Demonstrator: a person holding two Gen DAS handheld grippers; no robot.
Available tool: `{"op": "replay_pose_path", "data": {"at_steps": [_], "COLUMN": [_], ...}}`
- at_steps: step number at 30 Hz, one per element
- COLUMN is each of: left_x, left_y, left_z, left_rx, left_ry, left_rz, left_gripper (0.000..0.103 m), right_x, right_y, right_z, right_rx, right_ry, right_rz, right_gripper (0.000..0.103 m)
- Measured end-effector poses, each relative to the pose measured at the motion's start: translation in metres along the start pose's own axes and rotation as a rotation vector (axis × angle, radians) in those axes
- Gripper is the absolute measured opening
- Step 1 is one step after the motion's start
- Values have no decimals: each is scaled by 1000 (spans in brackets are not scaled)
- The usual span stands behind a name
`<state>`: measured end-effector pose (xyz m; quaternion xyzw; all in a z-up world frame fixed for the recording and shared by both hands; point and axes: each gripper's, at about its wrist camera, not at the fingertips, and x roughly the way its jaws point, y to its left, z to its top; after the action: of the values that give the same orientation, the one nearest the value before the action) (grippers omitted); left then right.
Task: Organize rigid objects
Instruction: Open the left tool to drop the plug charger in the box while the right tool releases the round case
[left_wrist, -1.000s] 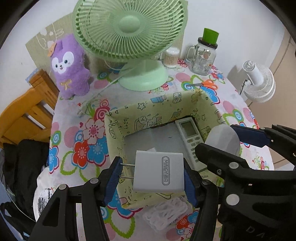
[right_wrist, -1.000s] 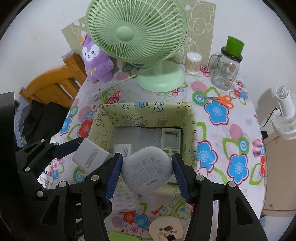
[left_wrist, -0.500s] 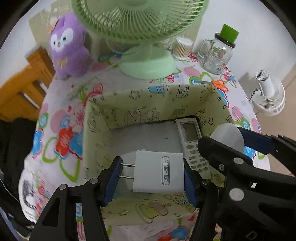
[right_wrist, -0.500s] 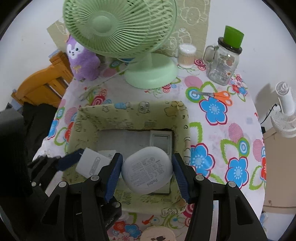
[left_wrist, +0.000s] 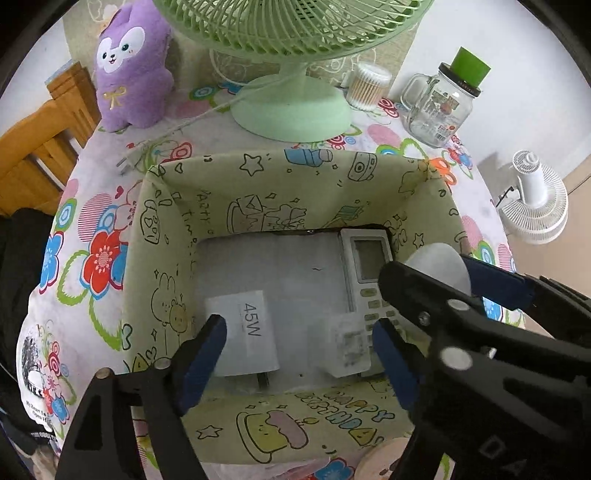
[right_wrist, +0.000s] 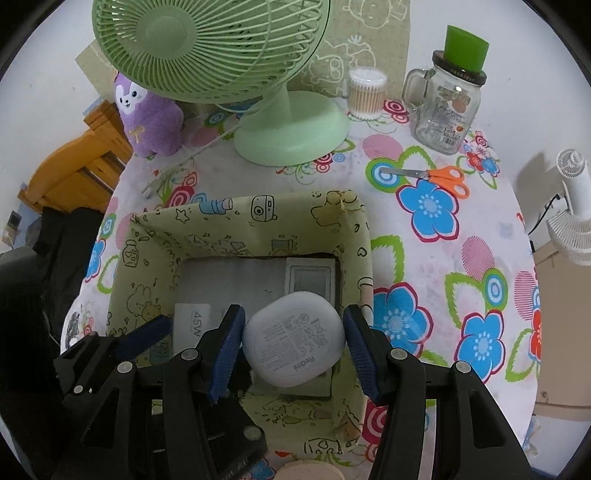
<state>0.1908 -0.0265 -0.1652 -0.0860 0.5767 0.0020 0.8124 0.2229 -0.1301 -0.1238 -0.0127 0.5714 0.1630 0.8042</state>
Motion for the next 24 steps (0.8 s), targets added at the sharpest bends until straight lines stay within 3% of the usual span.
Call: {"op": "replay_pose_path", "data": {"at_steps": [6, 10, 17, 24], "left_x": [-12, -16, -17, -18], "left_y": [0, 3, 13, 11], "left_z": [0, 0, 2, -2], "left_rx": [43, 50, 43, 106], "left_ry": [-29, -23, 2, 17], "left_rz": [57, 53, 76, 83], "left_gripper": [91, 95, 95, 93], "right_x": [3, 8, 18, 23], "right_y": [4, 9, 20, 25], "right_z": [2, 4, 8, 3], "right_rx": [-5, -3, -13, -37], "right_ry": [0, 6, 27, 58], "right_rz": [9, 24, 61, 67], "right_gripper": [58, 58, 59, 59]}}
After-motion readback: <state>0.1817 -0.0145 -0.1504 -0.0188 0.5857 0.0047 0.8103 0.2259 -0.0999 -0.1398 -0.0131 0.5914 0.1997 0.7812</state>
